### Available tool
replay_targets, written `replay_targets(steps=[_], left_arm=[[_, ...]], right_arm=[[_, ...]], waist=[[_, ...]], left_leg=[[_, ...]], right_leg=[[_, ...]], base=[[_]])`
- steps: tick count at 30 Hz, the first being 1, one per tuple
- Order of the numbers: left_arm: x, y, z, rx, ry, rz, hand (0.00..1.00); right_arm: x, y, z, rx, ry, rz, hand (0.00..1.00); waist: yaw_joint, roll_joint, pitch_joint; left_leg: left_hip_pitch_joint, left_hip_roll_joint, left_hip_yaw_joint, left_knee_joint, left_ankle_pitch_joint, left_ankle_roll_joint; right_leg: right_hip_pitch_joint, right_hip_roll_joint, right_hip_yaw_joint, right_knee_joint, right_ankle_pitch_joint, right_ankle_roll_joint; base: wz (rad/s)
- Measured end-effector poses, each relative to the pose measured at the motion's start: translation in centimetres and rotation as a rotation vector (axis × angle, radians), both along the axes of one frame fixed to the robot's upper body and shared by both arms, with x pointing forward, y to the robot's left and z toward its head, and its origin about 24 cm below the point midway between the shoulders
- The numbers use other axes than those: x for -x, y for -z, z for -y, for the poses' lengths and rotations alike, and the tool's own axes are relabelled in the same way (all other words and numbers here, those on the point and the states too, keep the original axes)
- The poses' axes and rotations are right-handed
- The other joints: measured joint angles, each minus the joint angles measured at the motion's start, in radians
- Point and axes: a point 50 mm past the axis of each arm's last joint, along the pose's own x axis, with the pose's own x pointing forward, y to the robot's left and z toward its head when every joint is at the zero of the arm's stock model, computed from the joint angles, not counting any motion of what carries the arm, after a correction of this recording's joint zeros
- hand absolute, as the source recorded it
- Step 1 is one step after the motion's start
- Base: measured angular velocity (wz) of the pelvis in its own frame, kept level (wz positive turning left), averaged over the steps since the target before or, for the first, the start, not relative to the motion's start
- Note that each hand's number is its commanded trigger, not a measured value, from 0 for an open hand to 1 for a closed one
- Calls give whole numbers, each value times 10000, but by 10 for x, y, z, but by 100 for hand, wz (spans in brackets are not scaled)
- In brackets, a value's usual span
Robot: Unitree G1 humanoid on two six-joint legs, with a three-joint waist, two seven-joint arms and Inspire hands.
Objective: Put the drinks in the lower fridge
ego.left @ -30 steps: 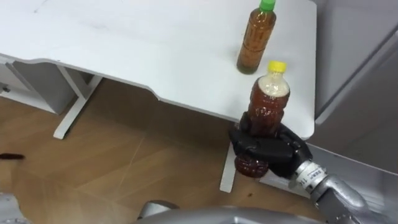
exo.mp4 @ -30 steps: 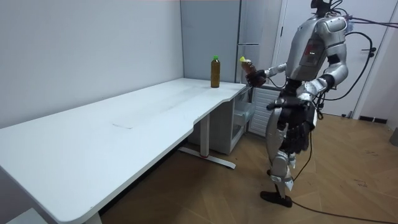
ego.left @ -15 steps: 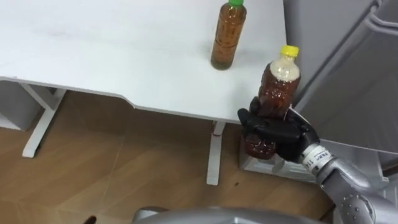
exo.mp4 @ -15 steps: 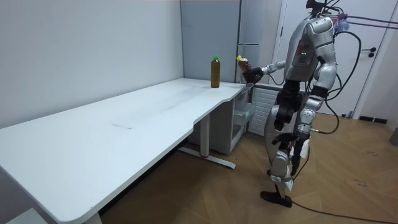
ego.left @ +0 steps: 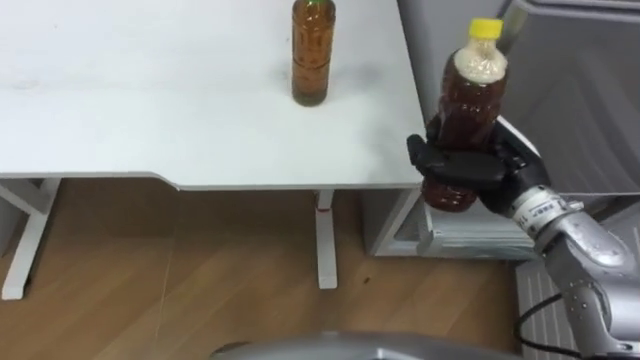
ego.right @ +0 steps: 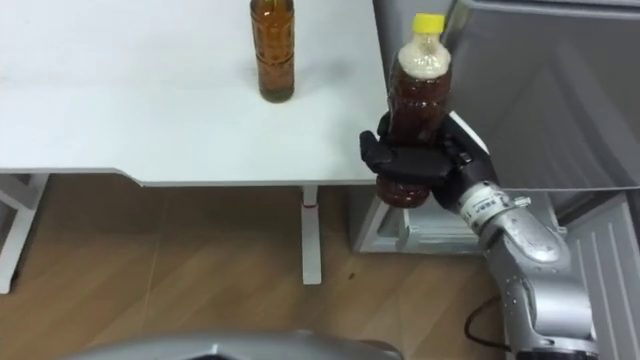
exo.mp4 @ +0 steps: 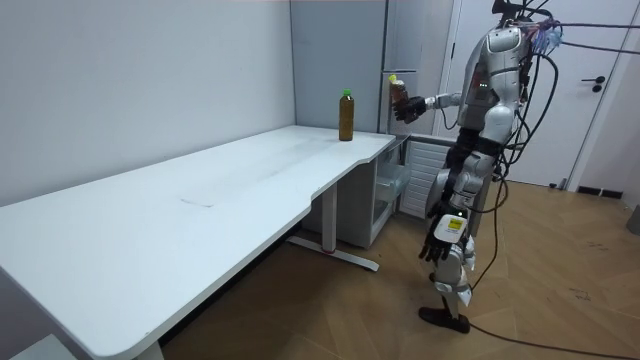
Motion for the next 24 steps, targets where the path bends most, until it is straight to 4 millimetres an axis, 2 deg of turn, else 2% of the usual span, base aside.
replay_targets(steps=[2,5,10,13,20,24], left_arm=[[-1,1,2,85,201,10,0],[7,3,4,220,193,-330,0],[10,3,5,145,369,-381,0],[12,4,7,266,363,-317,0],[11,4,10,338,390,-168,0],[10,4,10,283,226,-65,0]], right_arm=[[-2,-8,1,674,412,505,100],[-3,-16,2,1459,847,980,100],[-4,-18,9,2338,2099,1277,100],[-4,-21,10,2662,3035,1602,100],[0,-37,29,2565,5540,3094,100],[5,-38,35,1558,6860,3412,100]], waist=[[-89,69,-33],[-250,222,-36],[-373,231,-21],[-562,265,-34],[-580,292,-42],[-600,291,-40]], left_leg=[[38,73,156,-35,0,0],[172,71,260,-115,1,1],[171,95,435,-121,1,-1],[52,98,496,-136,-3,0],[10,111,656,-127,-1,1],[17,124,670,-166,-3,-1]], right_leg=[[-99,6,143,69,0,-1],[-68,23,308,70,0,0],[-118,35,365,73,5,-8],[-284,33,412,135,8,-13],[-462,48,532,240,7,-12],[-488,71,601,227,8,-13]], base=[[-24],[-14],[-6],[-6],[-8],[-3]])
